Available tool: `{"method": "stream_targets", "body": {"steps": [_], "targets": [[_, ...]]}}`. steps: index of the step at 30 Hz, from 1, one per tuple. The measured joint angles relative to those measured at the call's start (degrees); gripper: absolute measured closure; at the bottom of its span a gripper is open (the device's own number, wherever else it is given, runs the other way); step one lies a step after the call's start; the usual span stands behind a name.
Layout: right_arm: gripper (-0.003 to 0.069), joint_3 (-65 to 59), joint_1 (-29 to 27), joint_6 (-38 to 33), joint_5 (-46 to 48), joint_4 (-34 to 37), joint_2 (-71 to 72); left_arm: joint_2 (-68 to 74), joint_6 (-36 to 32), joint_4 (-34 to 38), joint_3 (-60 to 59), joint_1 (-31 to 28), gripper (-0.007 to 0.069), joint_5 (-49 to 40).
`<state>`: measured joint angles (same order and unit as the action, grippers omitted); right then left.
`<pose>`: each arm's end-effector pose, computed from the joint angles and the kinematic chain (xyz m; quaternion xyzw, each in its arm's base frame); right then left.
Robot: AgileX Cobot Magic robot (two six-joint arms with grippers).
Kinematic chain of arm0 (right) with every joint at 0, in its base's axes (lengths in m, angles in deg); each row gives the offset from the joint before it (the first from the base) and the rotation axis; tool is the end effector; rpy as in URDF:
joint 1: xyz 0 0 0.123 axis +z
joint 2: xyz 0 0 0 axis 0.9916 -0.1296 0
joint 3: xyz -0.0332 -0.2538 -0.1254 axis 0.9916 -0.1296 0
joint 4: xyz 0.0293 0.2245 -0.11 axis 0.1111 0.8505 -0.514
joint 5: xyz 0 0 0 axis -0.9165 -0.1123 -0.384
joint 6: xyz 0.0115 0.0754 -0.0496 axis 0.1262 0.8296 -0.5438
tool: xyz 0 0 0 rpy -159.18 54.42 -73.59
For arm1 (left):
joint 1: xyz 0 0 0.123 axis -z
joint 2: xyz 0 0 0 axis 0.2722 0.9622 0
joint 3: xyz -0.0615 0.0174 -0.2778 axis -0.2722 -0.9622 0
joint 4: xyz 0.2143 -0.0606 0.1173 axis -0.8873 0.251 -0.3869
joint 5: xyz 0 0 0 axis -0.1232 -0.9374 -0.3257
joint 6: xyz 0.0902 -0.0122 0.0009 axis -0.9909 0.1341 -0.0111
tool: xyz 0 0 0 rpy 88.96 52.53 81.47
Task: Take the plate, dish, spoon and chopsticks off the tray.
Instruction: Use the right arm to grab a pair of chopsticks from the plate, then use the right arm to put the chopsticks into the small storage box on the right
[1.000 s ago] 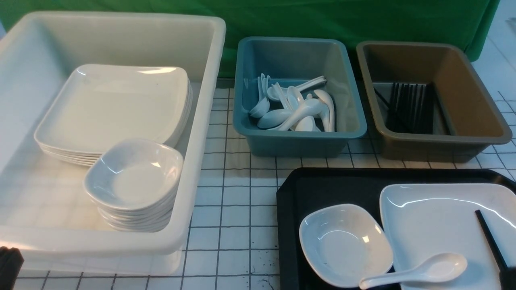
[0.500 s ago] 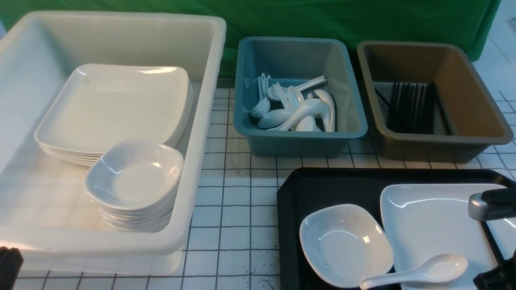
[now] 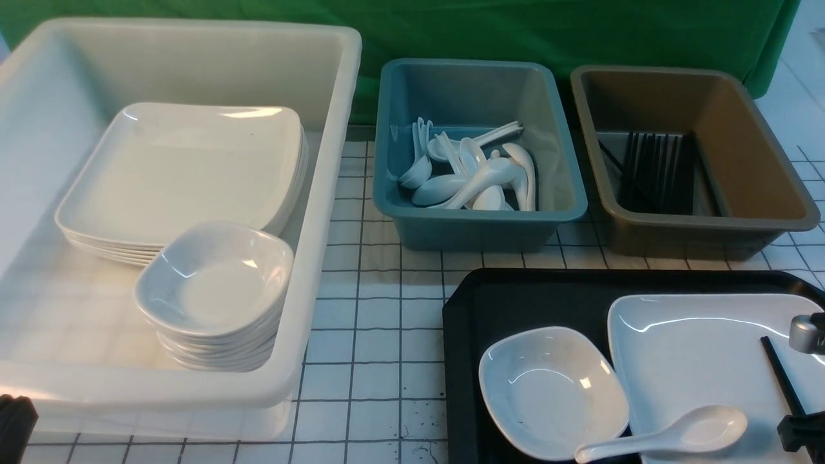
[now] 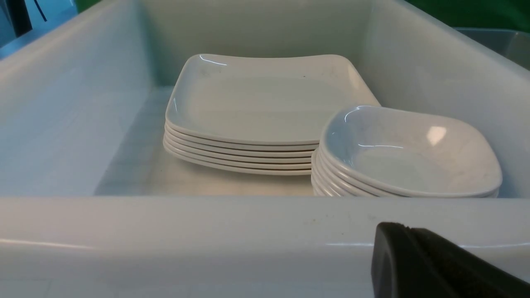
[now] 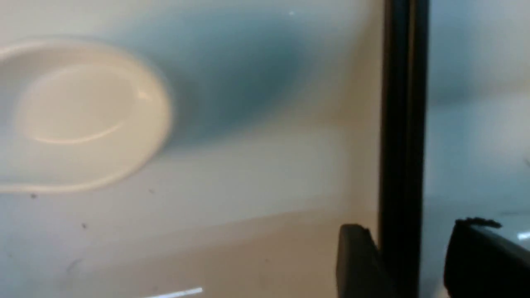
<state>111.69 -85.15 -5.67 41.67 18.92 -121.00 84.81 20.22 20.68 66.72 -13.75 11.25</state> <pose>0.2388 -0.0192 0.1717 0.0403 0.9967 -0.0467 0.0527 0.0559 -0.0020 0.1918 0.0019 0.7522 -0.0219 0.6586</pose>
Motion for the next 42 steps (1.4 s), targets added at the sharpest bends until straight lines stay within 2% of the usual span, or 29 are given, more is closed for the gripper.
{"method": "stream_targets", "body": {"steps": [3, 5, 6, 7, 8, 9, 15, 21, 25, 27, 30, 31, 32, 35, 42], "targets": [[0.0308, 0.00, -0.05, 0.00, -0.88, 0.18, -1.02, 0.00, 0.00, 0.00, 0.00, 0.00, 0.0603, 0.00], [0.0336, 0.00, -0.05, -0.05, -1.17, 0.40, -1.84, 0.00, 0.00, 0.00, 0.00, 0.00, 0.0603, 0.00], [0.0385, 0.00, -0.05, -0.11, -1.18, 0.69, -2.10, 0.00, -0.08, 0.00, 0.00, 0.00, 0.0603, 0.00], [0.0393, 0.00, -0.05, -0.23, -1.18, 0.69, -2.10, 0.00, -0.08, 0.00, 0.00, 0.00, 0.0603, 0.00], [0.0470, 0.00, -0.05, -0.61, -1.24, 1.25, -2.28, 0.00, -0.03, 0.00, 0.00, 0.00, 0.0603, 0.00], [0.0491, 0.05, -0.05, -0.74, -1.24, 1.52, -2.28, 0.00, -0.03, 0.00, 0.00, 0.00, 0.0603, 0.00], [0.0485, 1.49, -0.05, -4.06, 0.95, 5.07, -0.09, 0.00, -0.03, 0.00, 0.00, 0.00, 0.0603, 0.00], [0.0485, 7.51, -0.05, -6.50, 2.19, 6.43, 9.81, 0.00, -0.03, 0.00, 0.00, 0.00, 0.0603, 0.00], [0.0485, 16.94, -0.05, -6.56, -5.76, 9.28, 15.12, 0.00, -0.03, 0.00, 0.00, 0.00, 0.0603, 0.00], [0.0485, 19.68, -0.05, -6.56, -9.35, 10.96, 15.25, 0.00, -0.03, 0.00, 0.00, 0.00, 0.0603, 0.00], [0.0485, 23.77, -0.05, -6.63, -20.58, 13.69, 12.69, 0.00, 0.05, 0.00, 0.00, 0.00, 0.0603, 0.00], [0.0485, 23.87, -0.05, -6.63, -21.19, 13.69, 12.44, 0.00, 0.05, 0.00, 0.00, 0.00, 0.0603, 0.00], [0.0485, 24.19, -0.05, -6.63, -26.15, 14.41, 9.78, 0.00, 0.00, 0.00, 0.00, 0.00, 0.0603, 0.00], [0.0485, 24.29, -0.05, -5.91, -33.17, 14.76, 3.49, 0.00, 0.00, 0.00, 0.00, 0.00, 0.0603, 0.00], [0.0474, 24.29, 1.55, -4.58, -45.09, 14.99, -10.97, 0.00, 0.00, 0.00, 0.00, 0.00, 0.0603, 0.00]]}}
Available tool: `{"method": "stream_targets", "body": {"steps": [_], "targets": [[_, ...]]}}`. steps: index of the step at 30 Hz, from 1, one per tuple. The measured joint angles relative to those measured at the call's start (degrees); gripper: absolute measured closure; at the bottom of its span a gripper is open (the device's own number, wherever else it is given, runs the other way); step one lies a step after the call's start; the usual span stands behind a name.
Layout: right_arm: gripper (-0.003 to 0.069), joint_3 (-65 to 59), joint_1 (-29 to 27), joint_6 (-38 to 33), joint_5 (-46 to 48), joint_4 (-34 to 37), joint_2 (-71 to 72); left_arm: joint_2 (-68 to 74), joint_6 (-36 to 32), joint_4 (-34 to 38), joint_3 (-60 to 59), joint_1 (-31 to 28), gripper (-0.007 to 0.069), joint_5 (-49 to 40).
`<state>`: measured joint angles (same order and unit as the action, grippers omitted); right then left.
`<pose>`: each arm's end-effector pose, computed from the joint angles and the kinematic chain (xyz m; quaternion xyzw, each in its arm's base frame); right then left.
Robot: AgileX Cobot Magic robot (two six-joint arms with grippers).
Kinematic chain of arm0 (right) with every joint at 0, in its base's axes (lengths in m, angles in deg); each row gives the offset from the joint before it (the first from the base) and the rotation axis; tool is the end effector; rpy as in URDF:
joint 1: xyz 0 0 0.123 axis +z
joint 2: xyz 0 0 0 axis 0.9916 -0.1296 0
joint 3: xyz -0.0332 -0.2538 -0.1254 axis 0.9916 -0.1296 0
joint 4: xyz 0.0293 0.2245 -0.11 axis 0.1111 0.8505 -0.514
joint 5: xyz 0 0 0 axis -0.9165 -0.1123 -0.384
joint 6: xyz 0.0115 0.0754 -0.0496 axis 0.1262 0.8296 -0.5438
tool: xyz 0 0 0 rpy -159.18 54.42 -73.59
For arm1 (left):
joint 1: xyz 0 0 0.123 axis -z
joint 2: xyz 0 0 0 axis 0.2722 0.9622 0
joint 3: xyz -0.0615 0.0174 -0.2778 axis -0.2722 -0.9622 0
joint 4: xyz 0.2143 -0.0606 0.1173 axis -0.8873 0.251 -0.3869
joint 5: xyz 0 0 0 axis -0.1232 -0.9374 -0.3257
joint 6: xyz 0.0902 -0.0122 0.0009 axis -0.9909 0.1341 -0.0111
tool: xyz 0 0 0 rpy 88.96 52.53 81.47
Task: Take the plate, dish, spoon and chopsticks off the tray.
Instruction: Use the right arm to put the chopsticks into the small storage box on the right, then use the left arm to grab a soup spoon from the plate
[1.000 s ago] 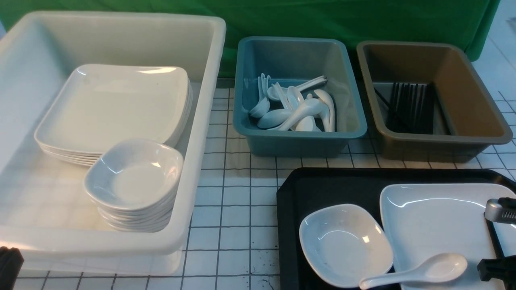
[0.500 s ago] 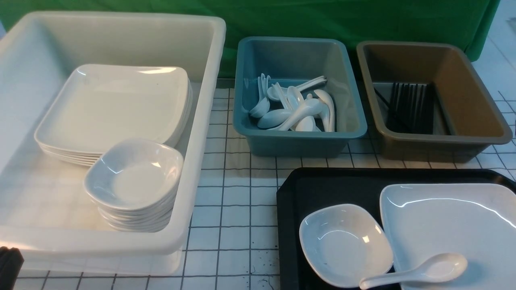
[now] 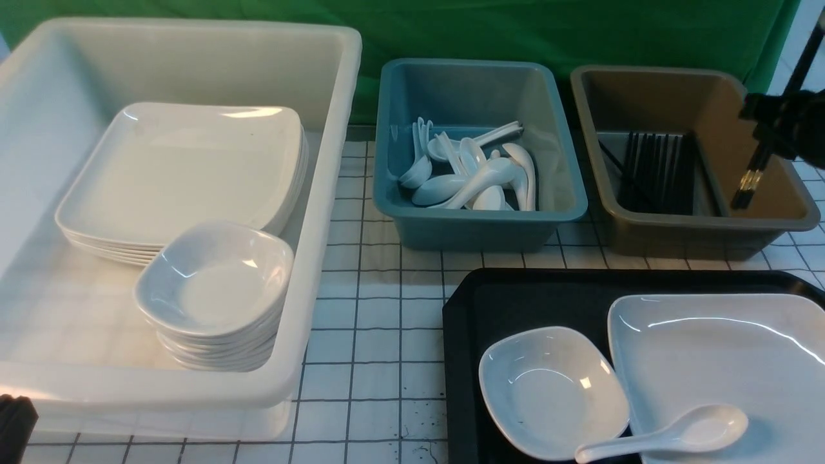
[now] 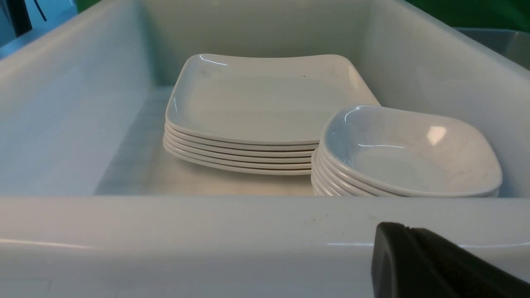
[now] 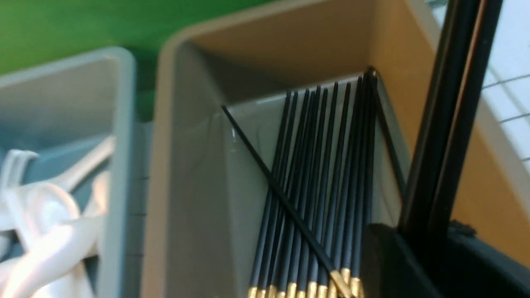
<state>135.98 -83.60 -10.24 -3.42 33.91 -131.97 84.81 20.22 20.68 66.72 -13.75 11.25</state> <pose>0.3933 -0.0073 0.2636 0.0825 0.8430 0.0406 0.5301 0.0559 -0.0020 0.1918 0.0019 0.7522 -0.0219 0.6586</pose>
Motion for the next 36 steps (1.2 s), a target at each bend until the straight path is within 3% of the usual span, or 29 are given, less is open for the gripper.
{"method": "stream_targets", "body": {"steps": [2, 6, 9, 11, 16, 18, 30, 36], "targets": [[0.0454, 0.00, 0.50, 0.06, -0.77, 0.05, -1.89, 0.00, 0.00, 0.00, 0.00, 0.00, 0.0603, 0.00], [0.0315, 0.00, 1.63, -0.83, 1.84, 0.15, -4.01, 0.00, 0.00, 0.00, 0.00, 0.00, 0.0603, 0.00], [0.0291, 0.00, 1.70, -3.19, 5.54, 0.15, -1.89, 0.00, -0.01, 0.00, 0.00, 0.00, 0.0603, 0.00], [0.0312, 0.00, 1.70, -4.73, 8.08, 0.15, 0.26, 0.00, -0.01, 0.00, 0.00, 0.00, 0.0603, 0.00], [0.0571, 0.00, 1.70, -9.03, 16.84, 0.15, 14.43, 0.00, -0.01, 0.00, 0.00, 0.00, 0.0603, 0.00], [0.0622, 0.00, 1.70, -8.58, 20.78, 0.15, 20.31, 0.00, -0.01, 0.00, 0.00, 0.00, 0.0603, 0.00], [0.0629, 0.17, 1.70, -6.45, 57.45, 0.15, 48.45, 0.00, 0.06, 0.00, 0.00, 0.00, 0.0603, 0.00], [0.0629, -0.55, 1.70, -9.33, 65.94, 0.12, 58.98, 0.00, 0.00, 0.00, 0.00, 0.00, 0.0603, 0.00]]}}
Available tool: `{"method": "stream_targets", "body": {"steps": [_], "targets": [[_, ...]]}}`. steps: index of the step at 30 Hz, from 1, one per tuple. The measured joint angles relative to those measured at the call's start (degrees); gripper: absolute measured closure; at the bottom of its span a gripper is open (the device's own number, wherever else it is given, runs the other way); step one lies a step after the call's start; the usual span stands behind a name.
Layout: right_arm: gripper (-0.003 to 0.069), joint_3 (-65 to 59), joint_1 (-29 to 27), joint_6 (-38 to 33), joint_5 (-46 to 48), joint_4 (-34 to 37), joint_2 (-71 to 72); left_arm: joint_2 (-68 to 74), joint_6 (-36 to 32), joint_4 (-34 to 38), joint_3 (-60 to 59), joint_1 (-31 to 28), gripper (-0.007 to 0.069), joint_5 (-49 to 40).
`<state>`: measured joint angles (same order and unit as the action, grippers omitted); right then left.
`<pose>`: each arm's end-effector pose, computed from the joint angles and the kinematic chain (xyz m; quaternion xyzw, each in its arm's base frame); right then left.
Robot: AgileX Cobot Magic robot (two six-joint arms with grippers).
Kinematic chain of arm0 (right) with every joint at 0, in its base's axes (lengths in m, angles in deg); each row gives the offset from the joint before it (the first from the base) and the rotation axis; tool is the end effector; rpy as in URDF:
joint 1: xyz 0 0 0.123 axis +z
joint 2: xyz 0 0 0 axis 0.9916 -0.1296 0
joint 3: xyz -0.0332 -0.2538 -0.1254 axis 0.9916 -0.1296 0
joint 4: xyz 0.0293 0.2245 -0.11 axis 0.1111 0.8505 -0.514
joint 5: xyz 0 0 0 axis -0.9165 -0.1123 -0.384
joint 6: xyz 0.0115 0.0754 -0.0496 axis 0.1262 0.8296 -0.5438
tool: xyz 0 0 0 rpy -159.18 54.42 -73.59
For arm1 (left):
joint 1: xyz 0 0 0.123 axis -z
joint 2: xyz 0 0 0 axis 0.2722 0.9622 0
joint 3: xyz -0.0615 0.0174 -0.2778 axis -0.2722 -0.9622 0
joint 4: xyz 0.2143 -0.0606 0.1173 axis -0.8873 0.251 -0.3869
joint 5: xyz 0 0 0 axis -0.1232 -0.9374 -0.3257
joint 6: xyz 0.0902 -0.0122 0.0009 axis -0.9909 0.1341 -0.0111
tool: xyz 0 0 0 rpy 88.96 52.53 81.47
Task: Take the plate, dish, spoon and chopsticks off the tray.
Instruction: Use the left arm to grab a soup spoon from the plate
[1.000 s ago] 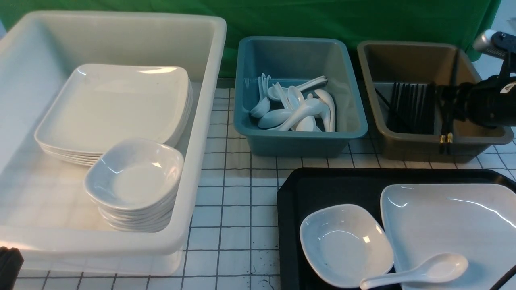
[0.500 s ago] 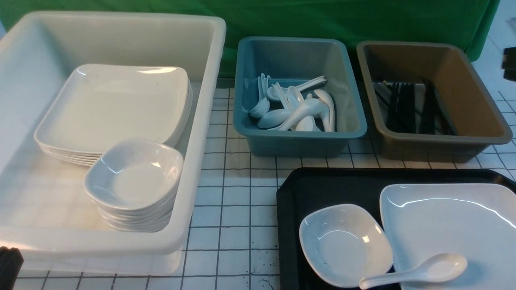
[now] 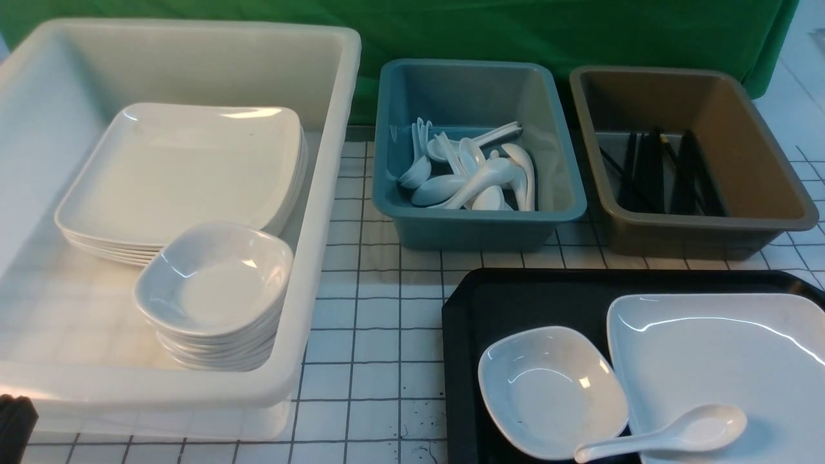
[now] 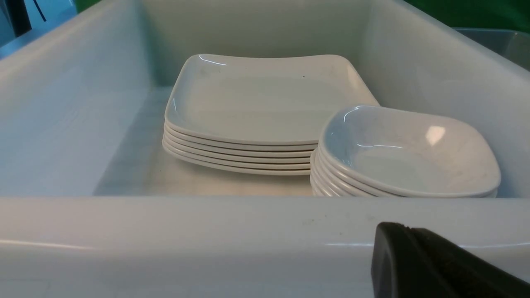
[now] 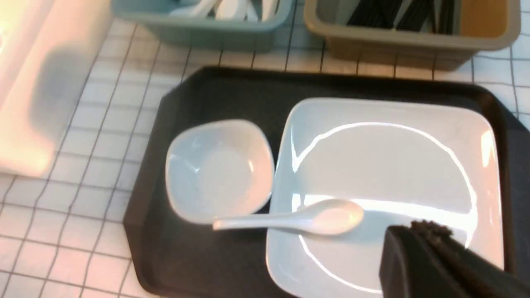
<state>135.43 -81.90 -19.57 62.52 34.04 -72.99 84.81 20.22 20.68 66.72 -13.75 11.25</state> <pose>0.0830 0.0117 0.4315 -0.0592 0.8761 0.0401 0.4768 0.0559 -0.0020 0.1918 0.0019 0.7522 -0.0219 0.6586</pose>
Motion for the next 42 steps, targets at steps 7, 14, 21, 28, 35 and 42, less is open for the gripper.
{"method": "stream_targets", "body": {"steps": [7, 14, 21, 28, 35, 42], "targets": [[0.0629, -8.92, 0.74, -0.29, -0.37, 0.04, 10.99, 0.00, 0.00, -0.46, 0.00, 0.00, 0.0603, 0.56], [0.0629, -19.16, 10.98, -1.50, -2.67, 0.37, 13.42, 0.00, -0.06, -1.34, 0.00, 0.00, 0.0603, 0.87], [0.0629, -24.48, 19.31, -3.12, -5.17, -0.39, 13.42, 0.00, 14.40, 24.06, 0.00, 0.00, 0.0603, 7.84], [0.0629, -26.54, 19.64, -3.17, -10.99, -0.98, 13.42, 0.00, 25.86, 41.02, 0.00, 0.00, 0.0603, 11.02], [0.0628, -27.74, 19.64, -2.56, -14.04, -1.22, 13.42, 0.07, 23.53, 38.95, 6.64, 0.00, 0.0603, 9.80], [0.0627, -27.76, 19.64, -0.44, -16.54, -1.22, 13.42, 15.52, 18.00, 25.61, 31.98, 0.00, 0.0603, -7.08]]}}
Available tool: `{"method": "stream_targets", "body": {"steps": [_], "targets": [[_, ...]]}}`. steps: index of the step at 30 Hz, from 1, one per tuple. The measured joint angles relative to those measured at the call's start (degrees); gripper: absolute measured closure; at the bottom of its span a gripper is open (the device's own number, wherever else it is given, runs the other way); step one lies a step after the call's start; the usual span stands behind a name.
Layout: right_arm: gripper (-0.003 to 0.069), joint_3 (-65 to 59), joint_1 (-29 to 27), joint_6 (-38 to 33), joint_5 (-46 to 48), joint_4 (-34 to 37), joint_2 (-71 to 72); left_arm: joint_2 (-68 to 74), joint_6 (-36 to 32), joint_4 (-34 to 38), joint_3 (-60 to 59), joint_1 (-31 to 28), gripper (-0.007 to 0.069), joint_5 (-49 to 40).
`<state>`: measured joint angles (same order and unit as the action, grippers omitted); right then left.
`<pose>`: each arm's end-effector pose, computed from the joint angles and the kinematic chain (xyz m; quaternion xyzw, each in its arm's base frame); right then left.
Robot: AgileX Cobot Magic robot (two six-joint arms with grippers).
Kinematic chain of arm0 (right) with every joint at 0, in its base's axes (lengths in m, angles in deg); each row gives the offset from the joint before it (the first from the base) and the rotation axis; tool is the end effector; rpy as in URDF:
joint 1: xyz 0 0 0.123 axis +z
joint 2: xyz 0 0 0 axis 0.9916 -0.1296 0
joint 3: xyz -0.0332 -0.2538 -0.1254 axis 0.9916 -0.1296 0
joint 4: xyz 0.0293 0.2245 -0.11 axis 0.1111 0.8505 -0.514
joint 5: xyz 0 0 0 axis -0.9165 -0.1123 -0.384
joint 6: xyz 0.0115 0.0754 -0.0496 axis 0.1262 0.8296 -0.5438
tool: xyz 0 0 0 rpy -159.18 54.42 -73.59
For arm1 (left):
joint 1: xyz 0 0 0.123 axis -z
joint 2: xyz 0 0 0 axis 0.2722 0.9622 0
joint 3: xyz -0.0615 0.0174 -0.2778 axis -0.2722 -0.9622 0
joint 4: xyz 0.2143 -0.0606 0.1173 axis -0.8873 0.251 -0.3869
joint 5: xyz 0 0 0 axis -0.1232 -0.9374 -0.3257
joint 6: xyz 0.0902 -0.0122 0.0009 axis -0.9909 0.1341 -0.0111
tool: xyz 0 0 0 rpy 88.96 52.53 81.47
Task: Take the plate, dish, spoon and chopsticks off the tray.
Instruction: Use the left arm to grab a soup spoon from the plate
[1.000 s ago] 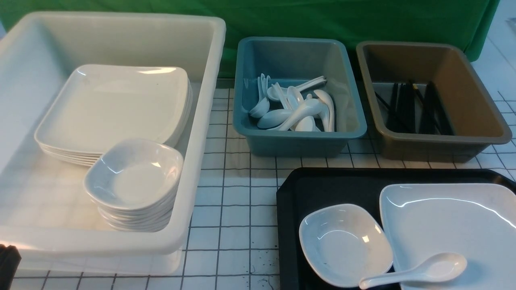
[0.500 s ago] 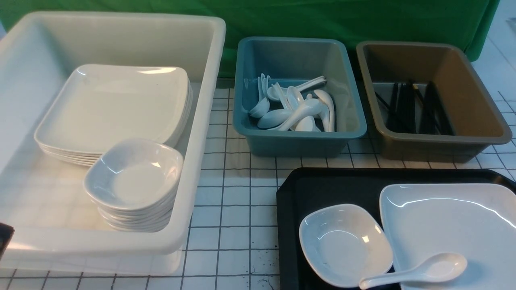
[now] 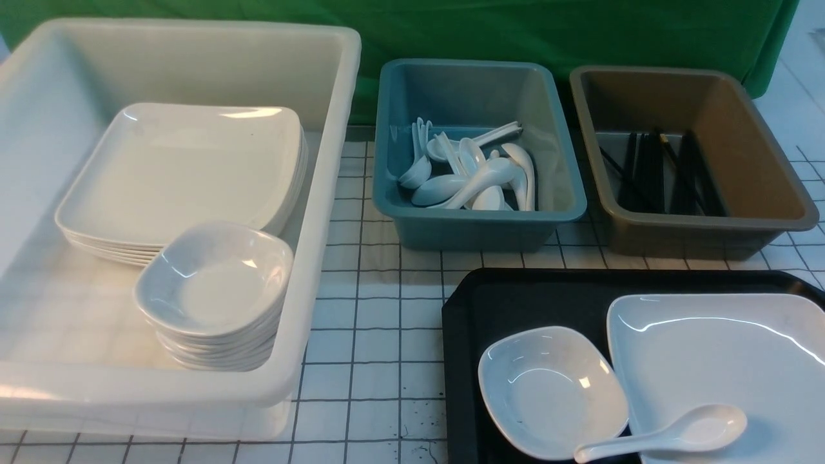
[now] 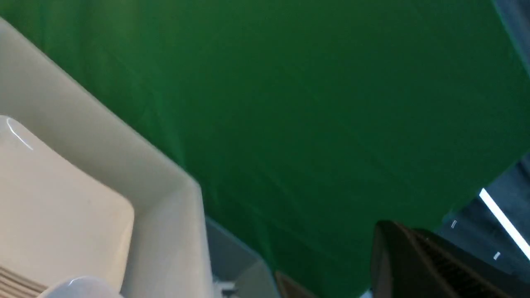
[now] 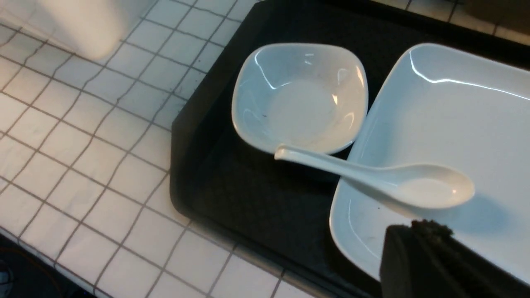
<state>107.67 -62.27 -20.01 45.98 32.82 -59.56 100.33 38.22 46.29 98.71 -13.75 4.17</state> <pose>0.0659 0.0323 0.3286 -0.1942 0.8475 0.1093 0.4818 0.0535 -0.0150 0.3522 -0.1962 0.6561 -0.3301 0.6497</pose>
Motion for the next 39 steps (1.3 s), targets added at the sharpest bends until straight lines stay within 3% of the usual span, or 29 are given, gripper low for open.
{"method": "stream_targets", "body": {"steps": [1, 6, 7, 10, 14, 15, 17, 20, 22, 23, 24, 25, 26, 31, 37, 39], "targets": [[0.0627, 0.00, 0.00, 0.15, -0.22, 0.00, 0.00, 1.64, -0.80, -0.13, 2.49, 0.00, 0.0603, -3.54], [0.0624, 0.00, 0.00, 0.49, -0.58, 0.00, 0.00, 25.68, -19.76, 5.58, 18.42, 0.00, 0.0603, -35.41], [0.0623, 0.00, 0.00, 0.54, -0.56, 0.00, 0.00, 26.54, -20.32, 5.96, 18.42, 0.00, 0.0603, -35.39], [0.0621, 0.00, 0.00, 0.54, 0.62, 0.00, 0.00, 39.40, -29.98, 12.16, 19.94, 0.23, 0.0603, -46.81], [0.0614, 0.00, 0.00, 0.54, 2.30, 0.06, 0.00, 50.57, -39.69, 21.13, 18.35, 7.97, 0.0603, -47.04], [0.0613, 0.00, 0.00, 0.54, 2.39, 0.06, 0.00, 50.58, -39.78, 21.54, 18.34, 7.97, 0.0603, -46.75], [0.0609, 0.00, 0.00, 0.54, 2.56, 0.06, 0.00, 53.42, -39.70, 24.17, 18.36, 16.21, 0.0603, -42.19], [0.0604, 0.00, 0.00, 0.56, 2.56, 0.10, 0.00, 57.69, -36.17, 21.98, 20.07, 28.87, 0.0600, -34.42], [0.0600, 0.00, 0.00, 0.56, 2.56, 0.16, 0.00, 62.02, -30.89, 15.60, 22.77, 37.39, 0.0592, -30.79], [0.0600, 0.00, 0.00, 0.56, 2.56, 0.16, 0.00, 62.02, -30.32, 15.60, 23.08, 38.10, 0.0591, -30.60], [0.0597, 0.00, 0.00, 0.56, 2.56, 0.16, 0.00, 65.66, -25.33, 9.43, 26.27, 43.67, 0.0578, -29.96], [0.0596, 0.00, 0.00, 0.56, 2.56, 0.16, 0.00, 66.09, -24.70, 8.74, 26.27, 43.67, 0.0576, -29.96], [0.0594, 0.00, 0.00, 0.56, 2.56, 0.16, 0.00, 69.17, -20.43, 4.01, 29.10, 47.51, 0.0559, -30.24], [0.0587, 0.00, 0.00, 0.56, 2.56, 0.34, 0.00, 79.88, -11.81, -6.55, 39.46, 53.58, 0.0464, -34.40], [0.0578, 0.00, 0.00, 0.56, 2.56, 0.45, 0.00, 91.45, -12.45, -9.11, 50.67, 55.86, 0.0298, -35.40], [0.0576, -0.05, 0.00, 0.56, 2.56, 0.45, 0.00, 93.17, -14.28, -8.60, 52.11, 55.93, 0.0276, -35.54]]}}
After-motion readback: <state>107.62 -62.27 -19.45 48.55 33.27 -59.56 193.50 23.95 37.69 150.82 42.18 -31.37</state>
